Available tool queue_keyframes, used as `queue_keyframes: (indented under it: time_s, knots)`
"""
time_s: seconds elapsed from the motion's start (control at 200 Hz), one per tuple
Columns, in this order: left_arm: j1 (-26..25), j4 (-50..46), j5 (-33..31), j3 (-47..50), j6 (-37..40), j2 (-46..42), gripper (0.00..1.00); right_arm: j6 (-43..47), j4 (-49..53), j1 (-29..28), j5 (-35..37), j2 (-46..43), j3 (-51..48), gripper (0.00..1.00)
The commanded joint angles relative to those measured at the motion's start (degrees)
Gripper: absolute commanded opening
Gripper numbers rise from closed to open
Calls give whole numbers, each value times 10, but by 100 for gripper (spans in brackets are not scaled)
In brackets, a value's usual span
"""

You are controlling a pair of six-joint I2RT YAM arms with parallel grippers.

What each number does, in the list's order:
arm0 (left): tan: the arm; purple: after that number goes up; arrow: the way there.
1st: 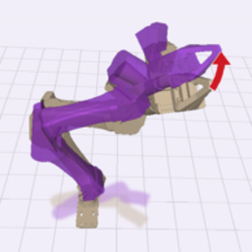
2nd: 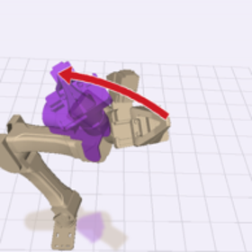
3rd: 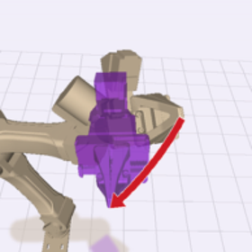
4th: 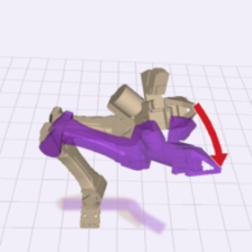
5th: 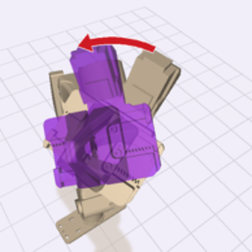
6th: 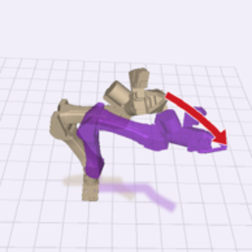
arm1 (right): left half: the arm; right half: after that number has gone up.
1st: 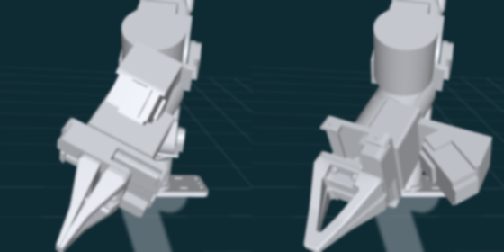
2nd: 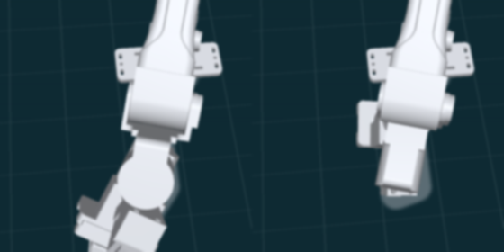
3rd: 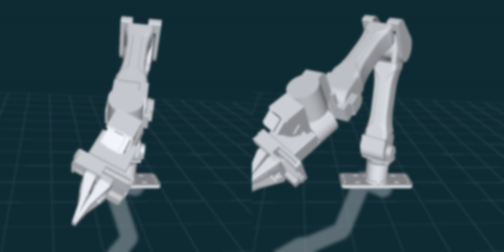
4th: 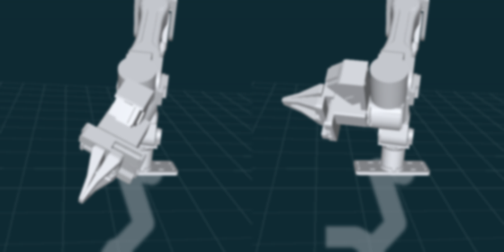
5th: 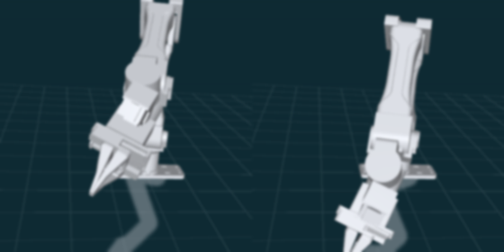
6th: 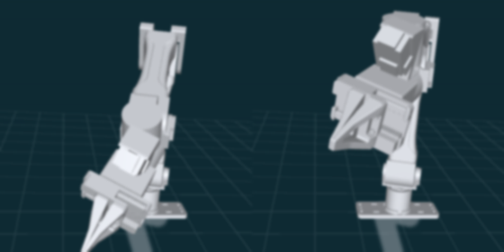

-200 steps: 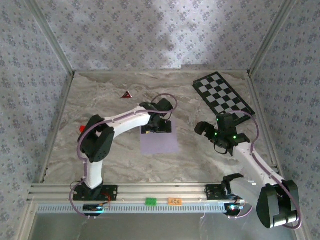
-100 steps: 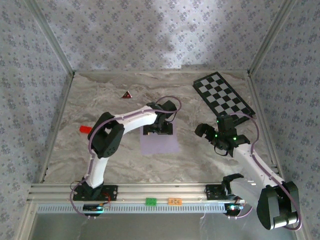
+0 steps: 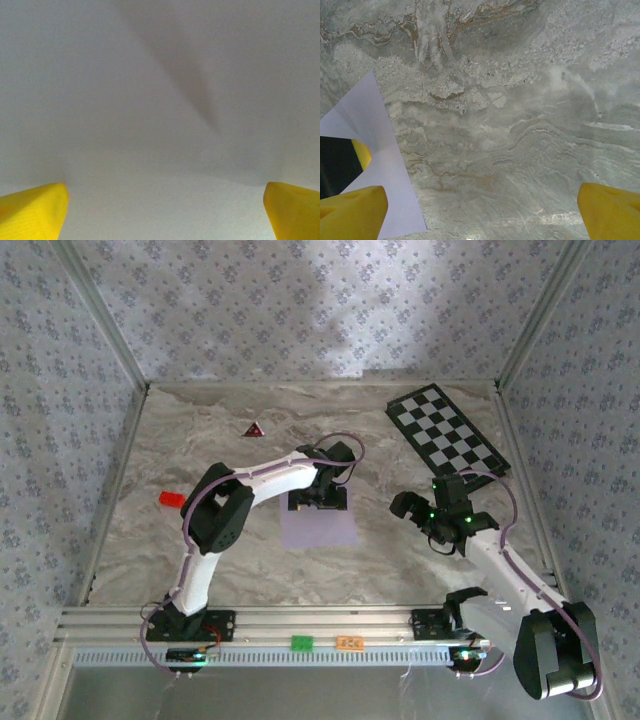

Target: Fold a paper plane with a square sheet of paper (pick it up from the middle)

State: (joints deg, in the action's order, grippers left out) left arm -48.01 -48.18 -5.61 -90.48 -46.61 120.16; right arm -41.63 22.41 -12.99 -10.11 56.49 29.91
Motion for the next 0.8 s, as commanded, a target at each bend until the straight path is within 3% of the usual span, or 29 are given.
queue_keyframes:
  time_s: [0.0,0.705,0.795]
  knots:
    - [0,-8,-3,5,-5,10,100,-11,17,2,-8,-8,-4,100]
    - [-3,16,6,46,-20,39,95,-19,22,-1,-3,-10,-10,100]
    - [-3,16,6,44,-14,33,90,-18,22,-1,-4,-10,-10,100]
